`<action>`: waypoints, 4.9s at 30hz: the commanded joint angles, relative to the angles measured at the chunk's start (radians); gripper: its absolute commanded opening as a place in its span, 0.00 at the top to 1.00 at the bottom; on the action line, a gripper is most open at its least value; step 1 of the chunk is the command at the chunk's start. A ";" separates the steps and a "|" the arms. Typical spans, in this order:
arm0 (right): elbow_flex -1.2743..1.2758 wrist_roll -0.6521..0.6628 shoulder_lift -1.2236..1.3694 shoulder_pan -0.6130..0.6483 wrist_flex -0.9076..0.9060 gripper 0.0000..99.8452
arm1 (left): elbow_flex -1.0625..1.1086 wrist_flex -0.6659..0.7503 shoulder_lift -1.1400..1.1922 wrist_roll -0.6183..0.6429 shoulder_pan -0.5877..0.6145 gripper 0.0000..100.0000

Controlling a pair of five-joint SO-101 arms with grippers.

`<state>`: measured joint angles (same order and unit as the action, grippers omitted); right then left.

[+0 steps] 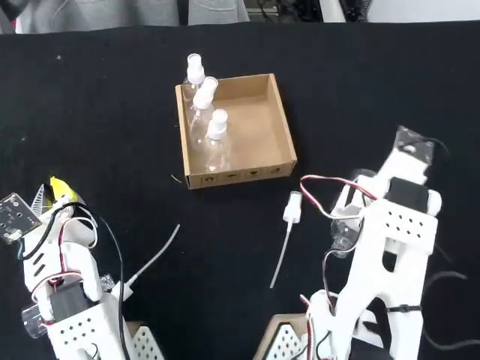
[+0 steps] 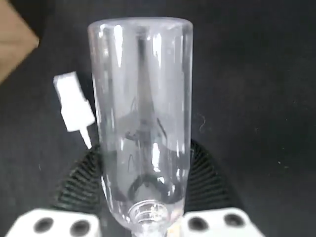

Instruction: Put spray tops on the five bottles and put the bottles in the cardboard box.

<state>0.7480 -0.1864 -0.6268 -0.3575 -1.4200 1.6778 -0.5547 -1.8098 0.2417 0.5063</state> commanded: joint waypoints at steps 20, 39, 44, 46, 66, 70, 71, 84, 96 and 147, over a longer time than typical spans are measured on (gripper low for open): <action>0.252 -0.353 -0.050 -0.066 0.362 0.98 | 0.022 0.023 -0.005 -0.009 0.008 0.95; 0.295 -0.503 -0.045 -0.253 0.516 0.98 | 0.022 0.023 -0.005 -0.009 0.008 0.95; 0.294 -0.500 -0.044 -0.278 0.520 0.98 | 0.022 0.023 -0.005 -0.009 0.008 0.95; 0.294 -0.497 -0.044 -0.273 0.520 0.97 | 0.022 0.023 -0.005 -0.009 0.008 0.95; 0.321 -0.494 -0.044 -0.226 0.514 0.71 | 0.022 0.023 -0.005 -0.009 0.005 0.95; 0.312 -0.494 -0.051 -0.226 0.511 0.71 | 0.022 0.023 -0.005 -0.009 0.005 0.95; 0.309 -0.494 -0.051 -0.226 0.511 0.71 | 0.022 0.023 -0.005 -0.009 0.007 0.95; 0.077 -0.339 -0.051 -0.226 0.219 0.71 | 0.022 0.023 -0.005 -0.009 0.005 0.95; -0.016 -0.071 -0.051 -0.226 0.084 0.71 | 0.022 0.023 -0.005 -0.011 0.004 0.95; -0.012 1.611 -0.044 -0.230 0.078 0.70 | 0.022 0.023 -0.005 -0.011 0.007 0.95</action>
<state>0.7956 1.3372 -0.6268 -0.6061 -1.3357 1.6778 -0.5547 -1.8098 0.2401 0.5063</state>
